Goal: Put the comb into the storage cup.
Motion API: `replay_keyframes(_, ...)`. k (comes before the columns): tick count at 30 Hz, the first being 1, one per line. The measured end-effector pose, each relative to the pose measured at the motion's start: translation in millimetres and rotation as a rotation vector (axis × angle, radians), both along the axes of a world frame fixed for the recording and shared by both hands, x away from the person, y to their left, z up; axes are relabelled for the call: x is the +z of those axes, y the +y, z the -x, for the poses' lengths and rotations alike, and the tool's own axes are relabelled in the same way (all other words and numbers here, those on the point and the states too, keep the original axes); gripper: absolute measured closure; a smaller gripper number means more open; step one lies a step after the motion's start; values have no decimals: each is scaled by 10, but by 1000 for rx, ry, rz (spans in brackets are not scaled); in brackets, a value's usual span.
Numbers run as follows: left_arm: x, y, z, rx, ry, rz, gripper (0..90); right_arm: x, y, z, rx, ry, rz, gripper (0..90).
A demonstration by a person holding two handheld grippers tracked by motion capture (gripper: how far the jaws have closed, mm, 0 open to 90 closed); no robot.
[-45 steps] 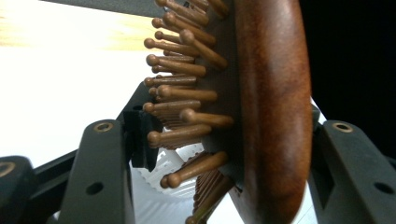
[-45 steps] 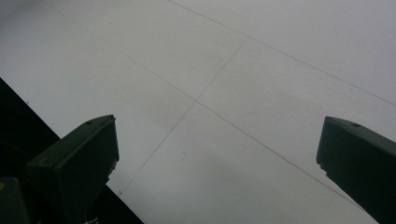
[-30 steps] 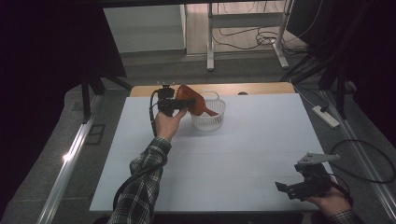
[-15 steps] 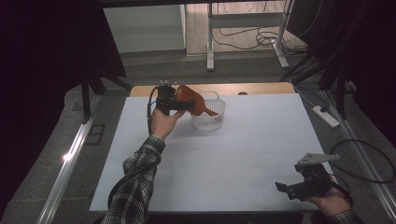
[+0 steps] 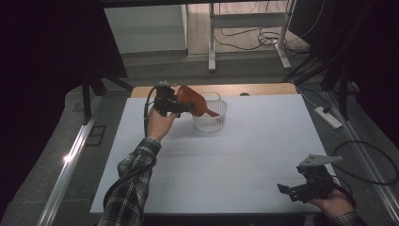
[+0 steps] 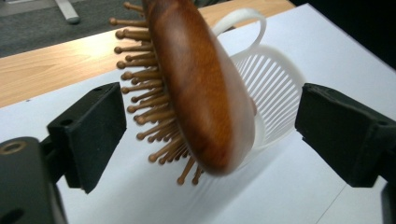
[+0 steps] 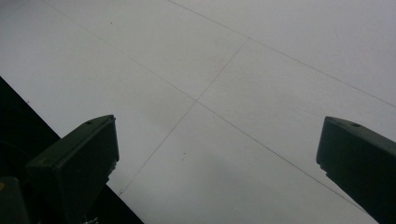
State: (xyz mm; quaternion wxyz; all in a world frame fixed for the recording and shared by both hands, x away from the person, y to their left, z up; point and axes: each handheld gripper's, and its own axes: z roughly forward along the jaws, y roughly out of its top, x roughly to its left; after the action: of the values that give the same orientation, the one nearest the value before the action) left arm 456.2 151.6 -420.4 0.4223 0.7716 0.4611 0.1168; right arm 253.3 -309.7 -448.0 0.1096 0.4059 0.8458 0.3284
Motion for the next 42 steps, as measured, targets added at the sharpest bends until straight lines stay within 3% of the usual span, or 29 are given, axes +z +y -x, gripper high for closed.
replay_keyframes(9,17,50,72,-19,-25,-66,40,4,1,5,-4,-2,4,0)
replay_keyframes(29,86,92,158,-25,-67,-94,11,2,7,8,-3,-8,8,0)
replay_keyframes(42,110,134,233,-24,-88,-80,4,2,10,9,-2,-9,10,0)
